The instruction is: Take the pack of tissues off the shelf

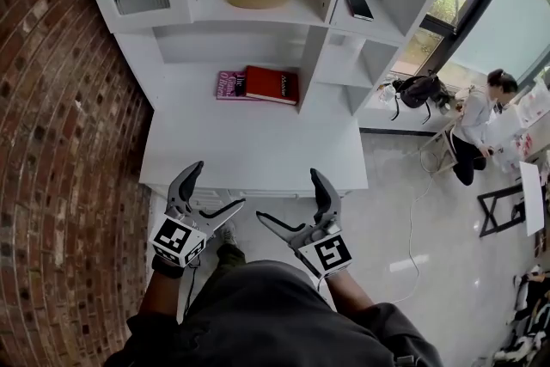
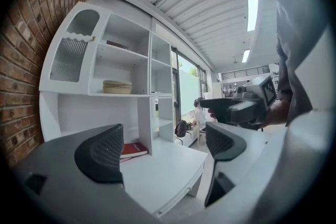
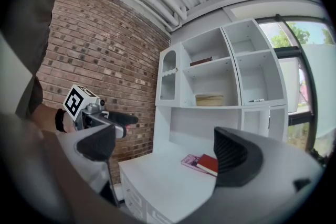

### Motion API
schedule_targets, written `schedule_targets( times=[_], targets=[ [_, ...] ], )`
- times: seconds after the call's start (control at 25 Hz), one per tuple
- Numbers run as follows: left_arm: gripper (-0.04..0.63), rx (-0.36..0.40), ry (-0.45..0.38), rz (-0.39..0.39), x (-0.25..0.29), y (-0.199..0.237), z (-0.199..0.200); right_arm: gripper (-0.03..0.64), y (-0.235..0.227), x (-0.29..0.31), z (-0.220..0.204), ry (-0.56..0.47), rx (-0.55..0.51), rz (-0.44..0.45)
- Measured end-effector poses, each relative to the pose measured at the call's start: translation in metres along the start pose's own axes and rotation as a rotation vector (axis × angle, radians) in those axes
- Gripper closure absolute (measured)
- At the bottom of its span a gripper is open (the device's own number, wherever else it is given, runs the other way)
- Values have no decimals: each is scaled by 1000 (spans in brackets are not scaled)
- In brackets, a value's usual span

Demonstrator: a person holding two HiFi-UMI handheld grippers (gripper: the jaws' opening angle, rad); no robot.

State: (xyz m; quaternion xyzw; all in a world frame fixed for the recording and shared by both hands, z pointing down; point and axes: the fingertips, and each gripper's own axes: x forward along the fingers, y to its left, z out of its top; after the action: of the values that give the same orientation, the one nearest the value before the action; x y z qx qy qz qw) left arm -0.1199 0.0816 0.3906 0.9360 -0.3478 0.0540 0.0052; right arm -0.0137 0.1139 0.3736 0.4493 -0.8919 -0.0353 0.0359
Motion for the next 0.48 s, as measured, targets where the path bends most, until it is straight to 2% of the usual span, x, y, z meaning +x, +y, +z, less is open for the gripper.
schedule_targets(
  times=[0.48],
  targets=[
    [120, 0, -36, -91, 72, 118, 32, 37, -59, 112, 26, 4, -19, -104]
  ],
)
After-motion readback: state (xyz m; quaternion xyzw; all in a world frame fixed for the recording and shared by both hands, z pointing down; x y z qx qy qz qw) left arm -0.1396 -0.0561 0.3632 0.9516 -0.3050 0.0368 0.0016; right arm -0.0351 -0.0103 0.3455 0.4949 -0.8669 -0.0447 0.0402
